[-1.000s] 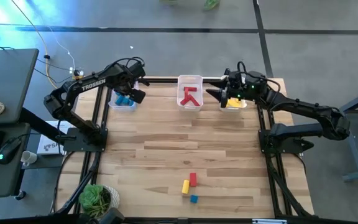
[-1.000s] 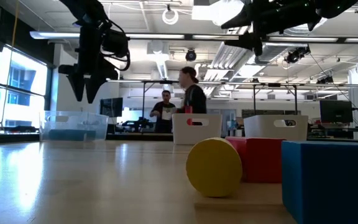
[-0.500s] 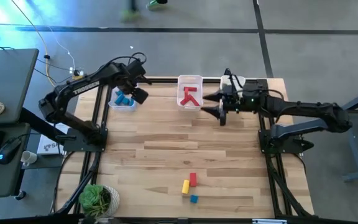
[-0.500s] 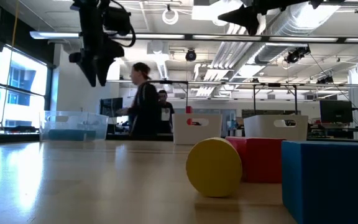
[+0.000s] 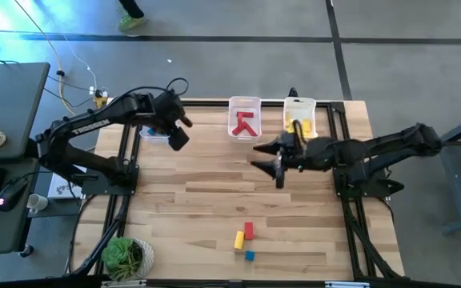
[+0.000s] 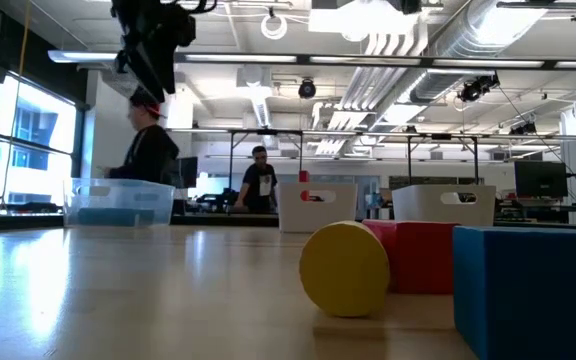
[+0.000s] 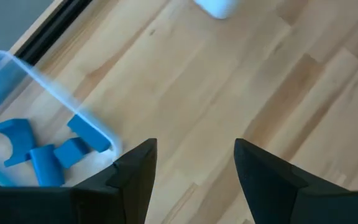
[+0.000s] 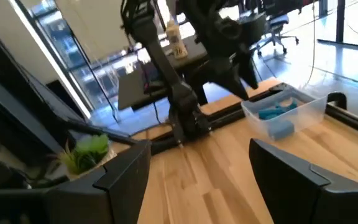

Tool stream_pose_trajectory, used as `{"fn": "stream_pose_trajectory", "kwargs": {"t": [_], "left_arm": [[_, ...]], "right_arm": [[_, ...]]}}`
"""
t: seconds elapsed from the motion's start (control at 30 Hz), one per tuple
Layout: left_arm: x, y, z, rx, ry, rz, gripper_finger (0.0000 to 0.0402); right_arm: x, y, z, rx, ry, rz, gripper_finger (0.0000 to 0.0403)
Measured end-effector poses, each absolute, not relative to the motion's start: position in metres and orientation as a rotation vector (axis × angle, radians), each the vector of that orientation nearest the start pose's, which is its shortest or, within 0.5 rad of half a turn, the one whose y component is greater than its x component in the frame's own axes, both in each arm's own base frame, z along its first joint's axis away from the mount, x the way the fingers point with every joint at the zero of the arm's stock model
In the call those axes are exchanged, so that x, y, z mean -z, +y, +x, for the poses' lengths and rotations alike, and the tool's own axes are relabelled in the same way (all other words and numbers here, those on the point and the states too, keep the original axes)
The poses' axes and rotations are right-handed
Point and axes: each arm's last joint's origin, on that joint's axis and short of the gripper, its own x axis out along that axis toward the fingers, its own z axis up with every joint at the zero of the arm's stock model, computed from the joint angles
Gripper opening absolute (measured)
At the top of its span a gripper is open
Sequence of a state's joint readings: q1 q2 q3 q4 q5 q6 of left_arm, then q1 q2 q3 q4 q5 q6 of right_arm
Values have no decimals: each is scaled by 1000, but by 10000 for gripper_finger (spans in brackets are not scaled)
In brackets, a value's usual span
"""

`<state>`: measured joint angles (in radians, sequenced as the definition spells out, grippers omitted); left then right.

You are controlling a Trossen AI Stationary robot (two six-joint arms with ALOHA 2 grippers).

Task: Sort & place blocks by color
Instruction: Put the red block into the left white bin

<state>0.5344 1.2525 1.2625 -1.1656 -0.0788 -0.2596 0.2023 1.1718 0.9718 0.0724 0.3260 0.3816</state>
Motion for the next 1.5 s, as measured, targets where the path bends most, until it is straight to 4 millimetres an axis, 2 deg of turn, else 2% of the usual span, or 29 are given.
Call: {"fn": "stream_pose_trajectory", "kwargs": {"t": [0.1,0.23,0.43,0.6,0.77,0.93,1.2,1.5], "left_arm": [[-329,106,192,-660,1072,-465,200],[-329,100,196,-632,1080,-444,200],[-328,95,201,-620,1084,-446,200],[-328,90,203,-605,1087,-435,200],[-328,86,205,-587,1090,-423,200],[-328,82,206,-571,1093,-411,200],[-327,81,206,-568,1094,-406,200],[-327,81,207,-570,1093,-408,200]], "right_arm": [[-349,55,280,175,204,347,259],[-351,64,303,208,366,475,259],[-345,88,339,179,571,663,259],[-331,109,359,266,731,822,259],[-309,126,368,394,906,933,259],[-283,141,373,515,1000,1026,259],[-255,159,374,627,1065,1061,259],[-227,168,377,743,1116,1055,259]]}}
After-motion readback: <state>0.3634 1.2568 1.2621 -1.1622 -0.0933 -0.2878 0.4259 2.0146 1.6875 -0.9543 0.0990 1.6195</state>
